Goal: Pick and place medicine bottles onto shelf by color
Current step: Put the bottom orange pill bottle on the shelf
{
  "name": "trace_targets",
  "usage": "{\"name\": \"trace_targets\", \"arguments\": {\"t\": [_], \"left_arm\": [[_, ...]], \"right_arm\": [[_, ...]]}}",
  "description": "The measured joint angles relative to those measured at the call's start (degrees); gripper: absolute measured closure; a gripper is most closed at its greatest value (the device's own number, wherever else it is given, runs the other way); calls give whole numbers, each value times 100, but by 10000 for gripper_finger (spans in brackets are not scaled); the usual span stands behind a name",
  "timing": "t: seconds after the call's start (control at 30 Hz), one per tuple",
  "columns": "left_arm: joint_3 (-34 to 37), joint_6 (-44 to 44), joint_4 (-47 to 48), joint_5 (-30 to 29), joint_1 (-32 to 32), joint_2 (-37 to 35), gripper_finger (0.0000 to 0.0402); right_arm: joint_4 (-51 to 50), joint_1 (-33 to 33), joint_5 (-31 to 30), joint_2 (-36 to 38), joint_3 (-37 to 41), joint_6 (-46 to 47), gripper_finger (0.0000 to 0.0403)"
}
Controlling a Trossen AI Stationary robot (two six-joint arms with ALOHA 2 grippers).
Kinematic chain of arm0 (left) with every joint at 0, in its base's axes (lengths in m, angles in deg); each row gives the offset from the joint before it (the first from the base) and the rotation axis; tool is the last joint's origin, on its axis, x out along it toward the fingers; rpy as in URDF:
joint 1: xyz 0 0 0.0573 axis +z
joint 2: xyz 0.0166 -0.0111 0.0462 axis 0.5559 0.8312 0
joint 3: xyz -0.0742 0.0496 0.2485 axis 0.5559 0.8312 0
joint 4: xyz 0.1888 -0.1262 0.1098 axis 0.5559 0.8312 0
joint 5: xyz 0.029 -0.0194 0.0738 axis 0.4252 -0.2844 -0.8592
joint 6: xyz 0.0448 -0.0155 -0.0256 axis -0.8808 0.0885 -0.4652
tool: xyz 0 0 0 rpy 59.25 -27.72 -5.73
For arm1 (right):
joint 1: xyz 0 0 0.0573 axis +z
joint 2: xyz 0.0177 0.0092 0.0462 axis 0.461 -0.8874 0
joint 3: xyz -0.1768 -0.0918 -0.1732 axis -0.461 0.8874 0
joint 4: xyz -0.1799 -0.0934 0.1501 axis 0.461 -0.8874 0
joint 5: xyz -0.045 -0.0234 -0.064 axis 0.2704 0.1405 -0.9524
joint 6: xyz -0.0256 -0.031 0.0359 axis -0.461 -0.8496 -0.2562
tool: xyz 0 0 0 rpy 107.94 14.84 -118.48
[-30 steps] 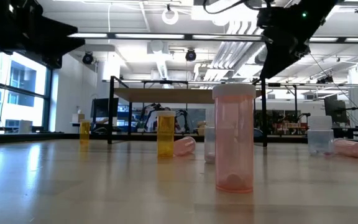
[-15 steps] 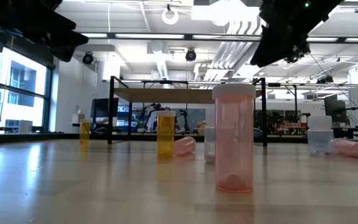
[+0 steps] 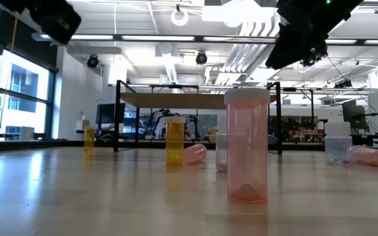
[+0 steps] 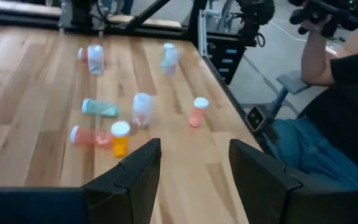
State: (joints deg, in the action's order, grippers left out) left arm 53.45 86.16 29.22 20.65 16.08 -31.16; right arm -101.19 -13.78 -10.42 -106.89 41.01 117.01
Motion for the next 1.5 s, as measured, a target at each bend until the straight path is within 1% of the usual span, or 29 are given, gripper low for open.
{"name": "trace_targets", "arguments": {"t": [0.07, 0.2, 0.3, 0.53, 0.77, 0.97, 1.5], "left_arm": [[-300, -14, 224, -309, -269, 140, 223], [-826, 165, 1128, -1090, -759, 454, 223], [-956, 584, 1580, -1363, -1074, 715, 223], [-952, 1511, 2104, -1453, -1567, 1392, 223], [-952, 2238, 2196, -1486, -1911, 1985, 223], [-952, 2583, 2189, -1686, -2107, 2419, 223], [-949, 3122, 2184, -1807, -2116, 3307, 223]], "right_arm": [[1, 0, 0, 0, 0, 1, 225], [-11, 0, 5, 0, 0, 1, 225], [-37, 0, 11, 0, 0, 1, 225], [-45, 0, 49, 0, -2, 3, 225], [-92, 0, 142, 0, -2, 89, 225], [-115, 0, 142, 0, -2, 89, 225], [-136, 0, 142, -2, -2, 89, 225]]}}
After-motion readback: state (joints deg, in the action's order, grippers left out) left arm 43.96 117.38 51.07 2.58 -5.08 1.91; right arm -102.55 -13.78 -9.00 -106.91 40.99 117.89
